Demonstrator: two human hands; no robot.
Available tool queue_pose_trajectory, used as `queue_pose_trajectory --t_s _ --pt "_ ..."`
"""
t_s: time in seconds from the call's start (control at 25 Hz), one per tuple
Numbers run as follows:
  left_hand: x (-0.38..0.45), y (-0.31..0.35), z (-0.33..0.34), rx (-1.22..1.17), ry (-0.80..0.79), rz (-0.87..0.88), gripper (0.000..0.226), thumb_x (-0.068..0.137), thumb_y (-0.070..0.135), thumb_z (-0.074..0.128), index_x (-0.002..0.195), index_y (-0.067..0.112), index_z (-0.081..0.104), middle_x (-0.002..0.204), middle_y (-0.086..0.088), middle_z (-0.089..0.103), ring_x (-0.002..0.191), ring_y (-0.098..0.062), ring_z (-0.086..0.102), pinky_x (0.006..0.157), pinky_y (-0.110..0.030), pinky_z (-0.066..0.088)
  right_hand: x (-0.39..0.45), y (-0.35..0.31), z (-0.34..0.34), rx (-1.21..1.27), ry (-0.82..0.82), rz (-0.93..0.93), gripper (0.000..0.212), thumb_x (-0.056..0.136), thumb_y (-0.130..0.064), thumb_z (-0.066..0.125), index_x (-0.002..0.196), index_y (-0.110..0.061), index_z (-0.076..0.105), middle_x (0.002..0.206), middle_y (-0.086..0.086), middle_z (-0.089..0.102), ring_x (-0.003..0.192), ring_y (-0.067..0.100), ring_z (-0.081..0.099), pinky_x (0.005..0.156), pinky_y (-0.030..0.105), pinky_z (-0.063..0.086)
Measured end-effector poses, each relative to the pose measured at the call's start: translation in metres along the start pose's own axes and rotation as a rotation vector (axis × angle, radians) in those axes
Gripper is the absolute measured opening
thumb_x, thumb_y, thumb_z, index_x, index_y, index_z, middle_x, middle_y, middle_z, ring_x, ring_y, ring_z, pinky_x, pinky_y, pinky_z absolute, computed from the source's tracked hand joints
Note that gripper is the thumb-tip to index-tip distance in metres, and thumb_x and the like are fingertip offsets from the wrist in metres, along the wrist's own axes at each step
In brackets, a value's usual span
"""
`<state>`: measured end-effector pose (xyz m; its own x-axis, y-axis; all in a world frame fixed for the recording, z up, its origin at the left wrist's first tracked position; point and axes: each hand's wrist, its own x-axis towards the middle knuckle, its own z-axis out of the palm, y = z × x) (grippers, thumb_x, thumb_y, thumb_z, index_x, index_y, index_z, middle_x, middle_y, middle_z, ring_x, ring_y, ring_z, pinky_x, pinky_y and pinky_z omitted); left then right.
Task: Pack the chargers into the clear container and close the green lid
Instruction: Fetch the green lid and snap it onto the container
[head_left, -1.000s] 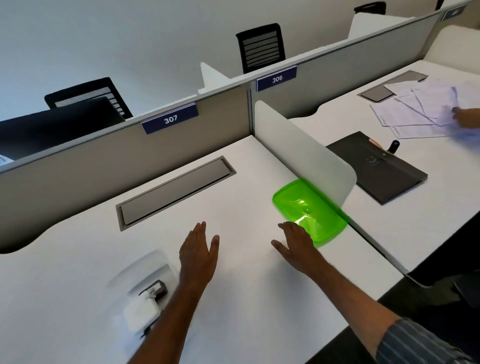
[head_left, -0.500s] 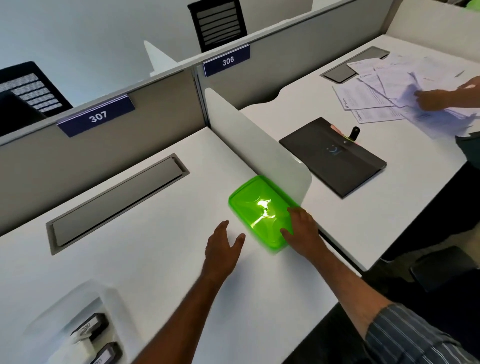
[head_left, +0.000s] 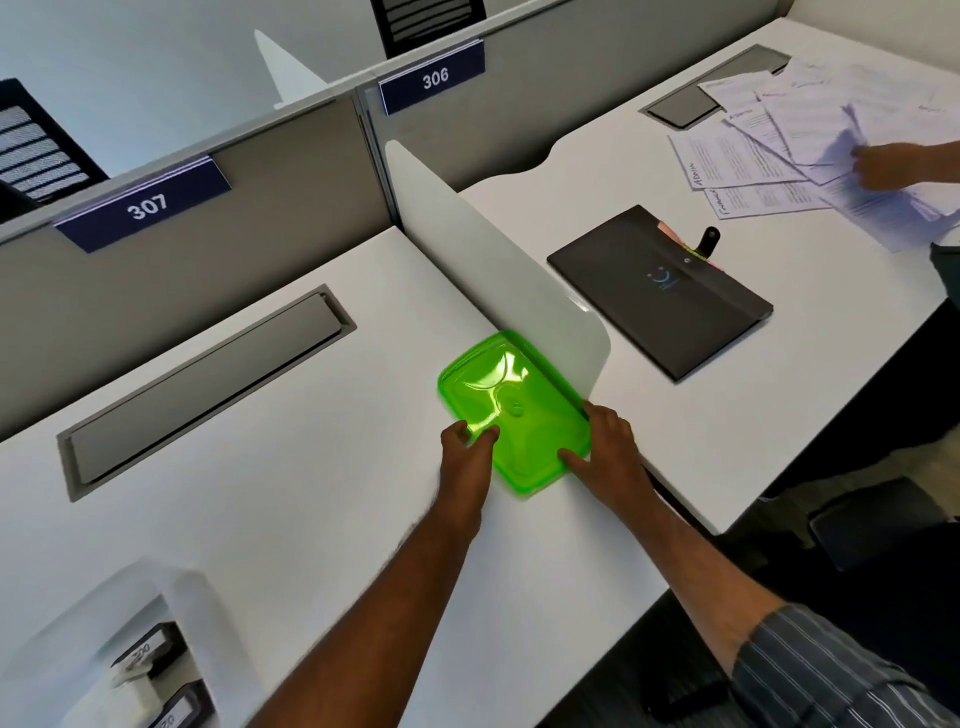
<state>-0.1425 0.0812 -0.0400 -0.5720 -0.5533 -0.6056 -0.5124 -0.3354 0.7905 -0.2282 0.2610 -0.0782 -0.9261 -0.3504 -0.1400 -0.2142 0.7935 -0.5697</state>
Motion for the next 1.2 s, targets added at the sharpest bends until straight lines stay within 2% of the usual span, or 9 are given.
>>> queue_pose_trajectory --t_s 0.16,0.4,0.48,0.6,0.68,0.76,0.88,1.08,1.2 --pt "0.000 0.007 -0.008 -0.173 0.088 -0.024 0.045 0.095 0.015 0.067 0.135 0.015 0.045 0.135 -0.016 0.062 0.116 -0.030 0.064 0.107 -0.051 0.051 -0.008 -0.007 0.007 -0.056 0.016 0.031 0.093 0.074 -0.038 0.084 0.151 -0.008 0.039 0.139 0.016 0.051 0.122 0.039 0.049 0.097 0.050 0.041" --pt "-0.010 0.019 -0.041 -0.169 0.129 0.067 0.050 0.099 0.014 0.062 0.146 0.011 0.046 0.134 -0.013 0.061 0.120 -0.031 0.064 0.104 -0.049 0.055 -0.014 -0.029 0.013 -0.058 0.076 -0.034 0.098 0.070 -0.035 0.087 0.152 -0.010 0.039 0.142 0.017 0.050 0.130 0.039 0.048 0.099 0.053 0.042" --pt "-0.014 0.024 -0.055 -0.150 0.136 0.117 0.044 0.099 0.014 0.060 0.143 0.013 0.053 0.128 -0.010 0.063 0.109 -0.026 0.067 0.100 -0.051 0.056 -0.017 -0.042 0.013 -0.031 0.098 -0.083 0.093 0.072 -0.031 0.087 0.151 -0.013 0.041 0.136 0.015 0.054 0.126 0.037 0.049 0.096 0.051 0.041" --pt "-0.024 0.030 -0.077 -0.142 0.156 0.186 0.027 0.099 0.012 0.059 0.125 0.017 0.065 0.112 -0.009 0.067 0.092 -0.021 0.068 0.090 -0.047 0.060 -0.021 -0.064 0.011 0.057 0.117 -0.148 0.077 0.078 -0.025 0.083 0.146 -0.015 0.047 0.131 0.009 0.056 0.123 0.034 0.052 0.096 0.049 0.040" --pt "-0.031 0.033 -0.092 -0.187 0.162 0.194 0.025 0.099 0.011 0.058 0.122 0.020 0.065 0.114 -0.014 0.067 0.099 -0.025 0.071 0.086 -0.041 0.061 -0.024 -0.080 0.010 0.126 0.145 -0.175 0.066 0.083 -0.025 0.079 0.141 -0.015 0.051 0.129 0.009 0.057 0.120 0.033 0.054 0.096 0.049 0.041" --pt "-0.039 0.033 -0.110 -0.220 0.176 0.212 0.029 0.100 0.012 0.057 0.127 0.018 0.064 0.123 -0.017 0.068 0.111 -0.031 0.071 0.091 -0.042 0.062 -0.030 -0.100 0.011 0.164 0.167 -0.192 0.057 0.086 -0.027 0.077 0.137 -0.016 0.055 0.124 0.009 0.057 0.116 0.032 0.054 0.095 0.049 0.040" --pt "-0.052 0.034 -0.141 -0.223 0.226 0.257 0.031 0.100 0.014 0.058 0.129 0.017 0.065 0.126 -0.014 0.070 0.118 -0.034 0.068 0.100 -0.049 0.058 -0.039 -0.130 0.013 0.262 0.112 -0.173 0.043 0.091 -0.027 0.072 0.130 -0.019 0.057 0.097 0.001 0.059 0.093 0.023 0.059 0.096 0.048 0.038" --pt "-0.076 0.035 -0.193 -0.135 0.306 0.329 0.032 0.099 0.020 0.061 0.130 0.019 0.067 0.125 -0.006 0.072 0.114 -0.024 0.068 0.107 -0.049 0.053 -0.059 -0.171 0.019 0.339 0.039 -0.220 0.027 0.095 -0.026 0.065 0.119 -0.021 0.054 0.076 -0.009 0.060 0.070 0.013 0.060 0.096 0.049 0.041" --pt "-0.092 0.031 -0.222 -0.177 0.332 0.367 0.029 0.103 0.027 0.055 0.127 0.019 0.070 0.124 -0.001 0.074 0.116 -0.020 0.068 0.106 -0.043 0.052 -0.076 -0.198 0.028 0.360 0.028 -0.270 0.022 0.096 -0.023 0.063 0.116 -0.021 0.052 0.077 -0.014 0.062 0.068 0.006 0.061 0.089 0.048 0.048"
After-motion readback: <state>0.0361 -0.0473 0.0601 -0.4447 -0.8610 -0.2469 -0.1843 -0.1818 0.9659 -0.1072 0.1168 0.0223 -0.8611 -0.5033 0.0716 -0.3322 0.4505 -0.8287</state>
